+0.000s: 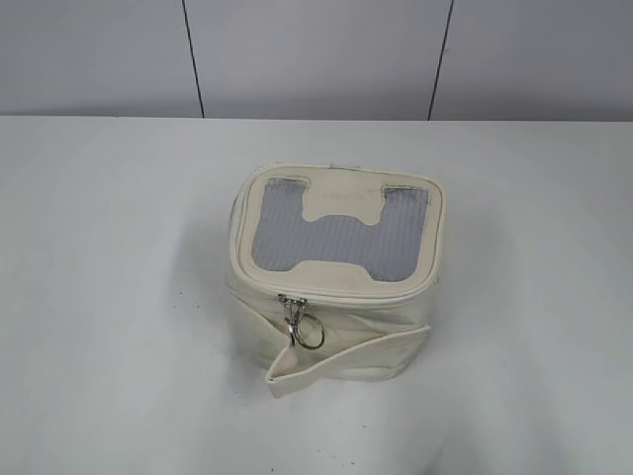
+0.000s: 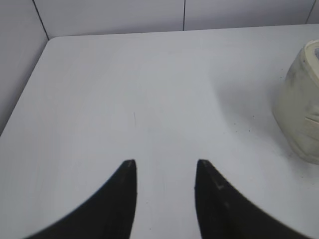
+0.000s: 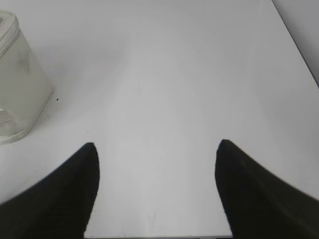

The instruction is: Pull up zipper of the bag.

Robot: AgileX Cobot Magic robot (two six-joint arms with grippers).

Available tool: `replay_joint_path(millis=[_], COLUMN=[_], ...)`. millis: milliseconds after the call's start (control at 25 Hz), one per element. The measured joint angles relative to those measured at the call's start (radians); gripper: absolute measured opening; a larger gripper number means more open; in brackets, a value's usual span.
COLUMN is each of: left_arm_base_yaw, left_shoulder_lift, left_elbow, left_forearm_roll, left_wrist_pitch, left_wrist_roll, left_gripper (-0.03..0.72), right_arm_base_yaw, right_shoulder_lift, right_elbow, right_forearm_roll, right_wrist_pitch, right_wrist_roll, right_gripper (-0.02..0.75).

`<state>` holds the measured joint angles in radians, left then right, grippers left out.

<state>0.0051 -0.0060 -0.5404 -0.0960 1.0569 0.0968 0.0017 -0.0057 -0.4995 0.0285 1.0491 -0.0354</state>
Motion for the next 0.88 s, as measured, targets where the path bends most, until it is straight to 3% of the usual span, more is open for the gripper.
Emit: replay_joint_path(millis=[880], left_arm_base_yaw=[0.0], left_shoulder_lift=[0.0], left_elbow=[0.0], left_forearm_roll=[0.0], left_wrist_pitch=[0.0], left_wrist_roll=[0.0], left_gripper=[0.309], right_arm_base_yaw=[0.0], right_shoulder_lift=[0.0], right_elbow=[0.0], right_forearm_roll=[0.0], right_wrist_pitch=[0.0], right_wrist_roll=[0.0], right_gripper=[0.565])
